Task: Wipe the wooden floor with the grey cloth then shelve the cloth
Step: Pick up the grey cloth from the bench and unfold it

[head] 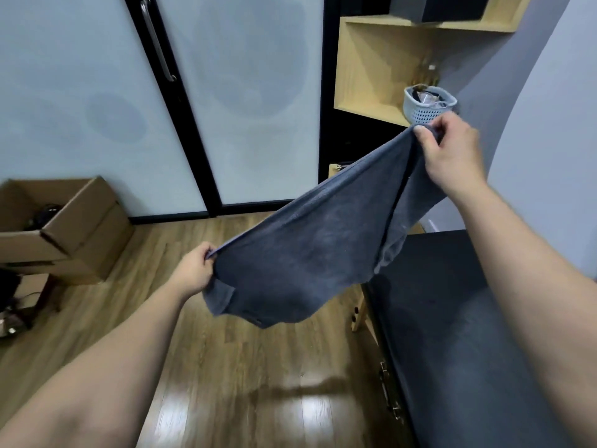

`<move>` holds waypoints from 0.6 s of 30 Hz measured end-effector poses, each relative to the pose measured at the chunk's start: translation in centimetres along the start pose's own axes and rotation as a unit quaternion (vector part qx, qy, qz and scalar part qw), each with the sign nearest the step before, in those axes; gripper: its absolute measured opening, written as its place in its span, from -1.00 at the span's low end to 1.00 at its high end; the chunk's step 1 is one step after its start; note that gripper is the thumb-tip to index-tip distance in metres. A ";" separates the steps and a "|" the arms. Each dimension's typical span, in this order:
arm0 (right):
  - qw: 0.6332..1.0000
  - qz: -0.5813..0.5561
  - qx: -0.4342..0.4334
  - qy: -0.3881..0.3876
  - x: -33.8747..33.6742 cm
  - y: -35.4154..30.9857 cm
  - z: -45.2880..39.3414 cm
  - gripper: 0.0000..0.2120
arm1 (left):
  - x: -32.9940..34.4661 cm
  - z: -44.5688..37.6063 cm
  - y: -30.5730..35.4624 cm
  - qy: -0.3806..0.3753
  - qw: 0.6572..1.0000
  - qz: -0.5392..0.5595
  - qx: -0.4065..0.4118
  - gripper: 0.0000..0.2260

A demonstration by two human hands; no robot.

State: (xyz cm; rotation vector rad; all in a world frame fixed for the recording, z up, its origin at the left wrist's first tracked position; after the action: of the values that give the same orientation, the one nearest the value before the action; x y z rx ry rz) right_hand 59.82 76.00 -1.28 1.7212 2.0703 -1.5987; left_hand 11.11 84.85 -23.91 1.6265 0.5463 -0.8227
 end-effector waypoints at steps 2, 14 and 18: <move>0.999 -0.025 0.012 0.017 -0.6 0.1 -0.1 -0.75 | -2.1 -0.3 -0.6 0.052 0.999 -0.005 -0.009 -0.86; 0.951 0.194 0.208 -0.124 -0.5 9.4 -1.0 -0.42 | -4.6 -0.2 -4.5 -0.017 0.945 0.244 -0.215 -0.90; 0.902 0.167 0.288 -0.275 4.3 11.8 5.0 -0.53 | -1.1 0.2 -2.9 -0.117 0.910 0.314 -0.243 -0.79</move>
State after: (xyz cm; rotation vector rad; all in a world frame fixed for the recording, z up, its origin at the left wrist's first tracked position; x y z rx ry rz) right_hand 64.00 74.18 -13.99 1.3710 1.0455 -2.3507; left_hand 8.23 85.40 -24.90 1.1102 0.0254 -0.3452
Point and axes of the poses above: each hand's wrist, its own z-axis away from the middle knuckle, its own x-axis out of the palm, y = z × x, the point moved 9 cm from there along -z, towards the middle knuckle, and after that the axes turned 7 degrees about x, right-handed, at the moved point
